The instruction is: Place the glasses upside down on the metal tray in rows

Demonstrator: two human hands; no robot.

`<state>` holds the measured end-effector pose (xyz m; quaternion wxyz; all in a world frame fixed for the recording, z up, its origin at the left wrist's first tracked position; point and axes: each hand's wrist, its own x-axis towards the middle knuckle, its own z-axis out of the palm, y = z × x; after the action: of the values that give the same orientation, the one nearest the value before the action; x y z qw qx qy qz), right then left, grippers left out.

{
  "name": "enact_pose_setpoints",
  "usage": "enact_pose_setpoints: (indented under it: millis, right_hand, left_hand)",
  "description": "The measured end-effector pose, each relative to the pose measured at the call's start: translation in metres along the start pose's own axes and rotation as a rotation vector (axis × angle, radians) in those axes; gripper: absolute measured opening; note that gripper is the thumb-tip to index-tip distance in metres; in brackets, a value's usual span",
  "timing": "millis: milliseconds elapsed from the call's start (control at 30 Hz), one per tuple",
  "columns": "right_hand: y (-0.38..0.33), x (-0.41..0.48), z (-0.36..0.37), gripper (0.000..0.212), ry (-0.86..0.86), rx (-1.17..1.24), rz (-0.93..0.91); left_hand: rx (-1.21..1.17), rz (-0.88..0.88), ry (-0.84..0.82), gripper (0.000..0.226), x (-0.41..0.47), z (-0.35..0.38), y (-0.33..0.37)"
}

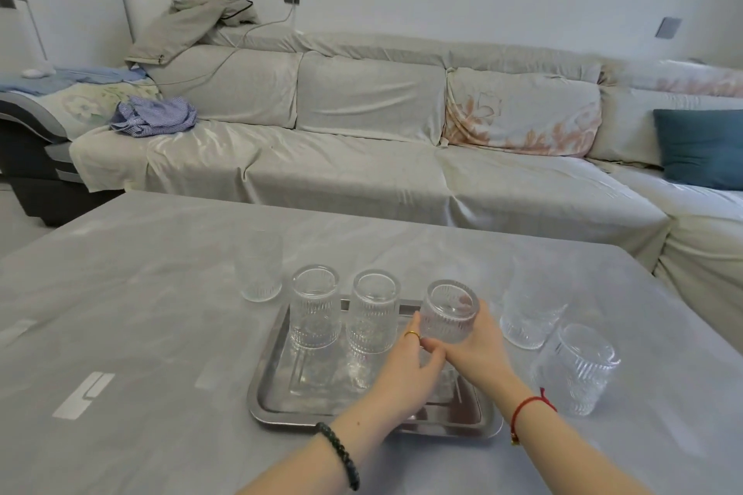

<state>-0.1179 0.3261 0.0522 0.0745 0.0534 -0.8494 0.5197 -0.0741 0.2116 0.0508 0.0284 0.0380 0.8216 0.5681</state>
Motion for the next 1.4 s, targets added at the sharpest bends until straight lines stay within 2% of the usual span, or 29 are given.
enact_pose_setpoints:
  millis: [233, 367, 500, 600, 700, 767, 867, 967, 1000, 1067, 1167, 1267, 1400]
  right_hand:
    - [0.014, 0.021, 0.02, 0.067, -0.002, -0.029, 0.043]
    - [0.016, 0.015, 0.019, 0.078, -0.025, -0.075, 0.057]
    - [0.012, 0.005, 0.011, 0.082, -0.102, -0.13, 0.076]
    - [0.002, -0.011, 0.002, 0.074, 0.011, -0.193, 0.043]
    - [-0.019, -0.027, -0.001, 0.051, 0.145, -0.207, -0.167]
    - [-0.039, -0.032, 0.005, 0.042, 0.128, -0.193, -0.301]
    - [-0.074, -0.035, 0.029, 0.036, -0.011, -0.115, -0.393]
    - [-0.099, -0.037, 0.073, 0.032, -0.203, 0.006, -0.356]
    - [-0.104, -0.037, 0.091, 0.031, -0.268, 0.044, -0.314]
    - [-0.11, -0.035, 0.129, 0.035, -0.371, 0.099, -0.216]
    - [-0.114, -0.026, 0.18, 0.056, -0.444, 0.151, -0.083]
    - [-0.115, -0.009, 0.217, 0.071, -0.423, 0.146, 0.008]
    - [-0.107, 0.013, 0.249, 0.079, -0.364, 0.118, 0.064]
  left_hand:
    - [0.095, -0.064, -0.059, 0.071, 0.014, -0.005, -0.01]
    - [0.156, -0.096, -0.079, 0.072, 0.013, -0.004, -0.014]
    - [0.104, -0.023, -0.08, 0.066, 0.0, -0.012, -0.02]
    - [0.102, 0.083, -0.044, 0.053, -0.016, -0.035, -0.023]
    - [0.018, 0.149, 0.077, 0.029, -0.033, -0.073, -0.024]
    - [-0.008, 0.147, 0.208, 0.025, -0.04, -0.104, -0.024]
    - [-0.002, 0.15, 0.427, 0.025, -0.04, -0.155, -0.025]
    - [0.003, 0.086, 0.558, 0.017, -0.03, -0.199, -0.033]
    - [0.001, 0.03, 0.566, 0.022, -0.026, -0.21, -0.039]
    - [0.013, -0.093, 0.559, 0.048, -0.017, -0.229, -0.054]
    - [-0.002, -0.182, 0.525, 0.074, -0.005, -0.243, -0.074]
    - [-0.051, -0.208, 0.487, 0.086, 0.014, -0.249, -0.088]
    - [-0.084, -0.179, 0.441, 0.092, 0.041, -0.249, -0.101]
